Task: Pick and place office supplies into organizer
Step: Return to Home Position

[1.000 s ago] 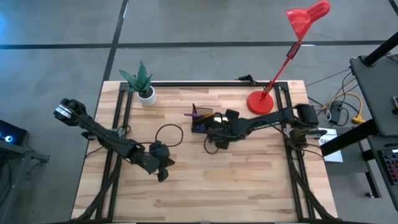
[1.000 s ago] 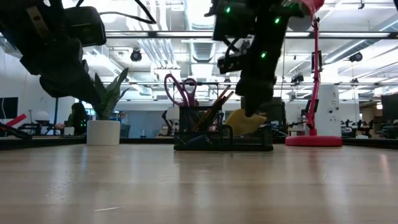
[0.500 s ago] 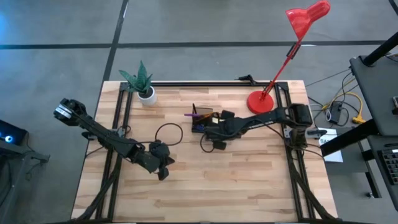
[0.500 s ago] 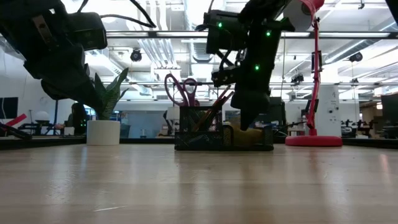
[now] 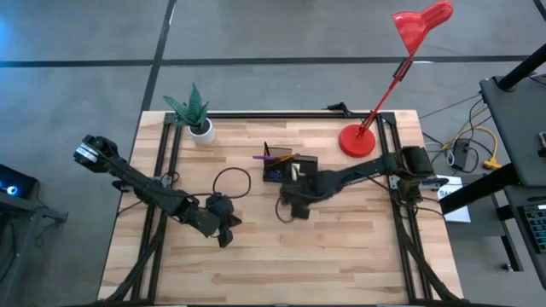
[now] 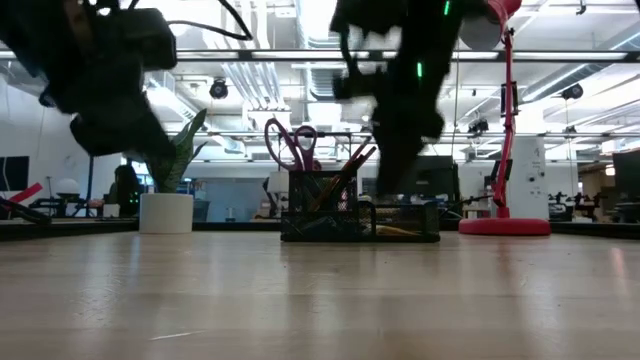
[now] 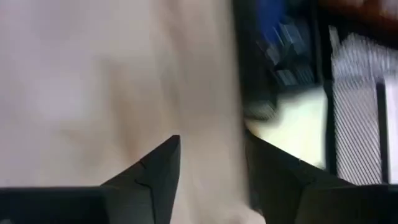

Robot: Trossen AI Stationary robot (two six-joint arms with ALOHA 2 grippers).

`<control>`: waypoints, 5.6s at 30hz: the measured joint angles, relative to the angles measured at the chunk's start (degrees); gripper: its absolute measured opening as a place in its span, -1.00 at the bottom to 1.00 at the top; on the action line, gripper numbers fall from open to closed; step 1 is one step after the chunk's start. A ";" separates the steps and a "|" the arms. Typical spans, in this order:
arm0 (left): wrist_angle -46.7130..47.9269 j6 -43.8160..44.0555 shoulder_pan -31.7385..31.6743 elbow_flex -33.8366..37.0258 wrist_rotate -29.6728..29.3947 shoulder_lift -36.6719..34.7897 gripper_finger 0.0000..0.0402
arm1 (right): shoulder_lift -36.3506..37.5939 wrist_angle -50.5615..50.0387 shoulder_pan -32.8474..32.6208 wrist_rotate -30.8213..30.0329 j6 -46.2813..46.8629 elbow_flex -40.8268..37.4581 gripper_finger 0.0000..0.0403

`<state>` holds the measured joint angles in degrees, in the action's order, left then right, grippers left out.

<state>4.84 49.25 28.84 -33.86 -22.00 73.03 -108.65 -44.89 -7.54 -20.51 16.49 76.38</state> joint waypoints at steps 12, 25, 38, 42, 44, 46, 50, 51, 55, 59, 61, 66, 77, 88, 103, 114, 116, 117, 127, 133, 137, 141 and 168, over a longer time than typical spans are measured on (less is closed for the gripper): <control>-8.55 -9.34 -4.38 -3.16 13.38 -11.92 -1.00 | 0.68 -3.78 -11.76 -3.87 7.52 21.37 -0.09; -9.33 -18.35 -8.87 -2.71 18.29 -41.49 -1.00 | 1.04 -25.56 -14.71 0.59 15.54 55.92 -0.12; -28.41 -16.99 -8.81 9.97 20.22 -38.03 -1.00 | 5.89 -0.46 -10.64 18.61 18.38 31.78 -0.13; -33.43 -18.85 -8.96 12.44 20.22 -38.38 -1.00 | 15.65 16.15 -9.93 19.24 22.05 11.30 -0.14; -32.20 -20.90 -9.41 12.71 20.29 -40.10 -1.00 | 22.95 24.27 -9.97 18.36 23.24 0.68 -0.15; -30.05 -22.40 -10.66 12.65 20.25 -42.64 -1.00 | 31.27 32.02 -9.88 17.76 23.23 -9.50 -0.15; -20.18 -25.37 -14.17 12.78 19.90 -47.79 -1.00 | 45.38 45.03 -9.28 20.63 22.38 -25.61 -0.15; -17.95 -25.71 -14.88 13.01 19.83 -48.66 -1.00 | 48.06 46.58 -9.26 21.24 21.74 -28.71 -0.16; -11.25 -23.67 -16.52 14.29 19.20 -53.32 -1.00 | 58.46 46.65 -8.76 22.21 22.10 -38.00 -0.16; -10.82 -17.59 -16.62 15.75 18.55 -58.66 -1.00 | 68.38 46.59 -8.53 18.94 30.87 -45.23 -0.16; -11.33 -17.19 -16.58 16.03 18.53 -61.12 -1.00 | 72.55 47.40 -8.79 18.40 27.16 -47.30 -0.17; -11.64 -28.48 -16.61 17.80 18.91 -67.84 -1.00 | 82.06 48.14 -8.45 21.06 12.56 -50.83 -0.17; -27.59 -32.27 -17.13 31.05 20.65 -70.17 -1.00 | 105.48 49.26 -6.19 23.35 6.23 -64.99 -0.18; -23.25 -27.12 -24.49 33.42 20.99 -71.22 -1.00 | 108.54 54.84 -0.22 26.24 9.71 -75.87 -0.17; -14.85 -24.63 -37.57 33.47 32.00 -68.48 -1.00 | 106.85 45.93 11.51 25.36 19.74 -75.82 -0.20; -14.31 -35.39 -37.63 33.44 26.32 -58.92 -1.00 | 102.32 45.56 11.49 23.31 13.27 -75.80 -0.20; -14.60 -36.21 -37.64 33.39 19.76 -58.59 -1.00 | 101.71 45.61 11.49 23.31 9.88 -75.80 -0.21; -15.01 -35.05 -37.64 33.39 15.69 -59.01 -1.00 | 101.52 45.83 11.49 23.47 8.27 -75.80 -0.21; -9.31 -16.71 -37.62 33.50 -11.12 -64.61 -1.00 | 101.79 55.49 11.44 27.00 -7.68 -75.76 -0.23; -9.29 -16.68 -37.62 33.53 -10.67 -64.20 -1.00 | 100.63 54.67 11.44 26.98 2.51 -75.77 -0.23; -9.27 -16.68 -37.62 33.53 -10.65 -63.59 -1.00 | 100.55 54.59 11.44 26.97 3.87 -75.77 -0.23; -9.17 -16.68 -37.17 33.53 -10.66 -64.15 -1.00 | 100.73 54.49 11.40 26.95 2.98 -75.77 -0.23; -21.69 -16.64 -36.92 33.61 -9.71 -71.42 -1.00 | 105.06 57.26 11.31 26.47 2.99 -75.82 -0.23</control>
<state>-16.85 32.61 -8.08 -0.25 -31.70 1.61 -3.58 12.37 3.77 5.96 19.49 0.56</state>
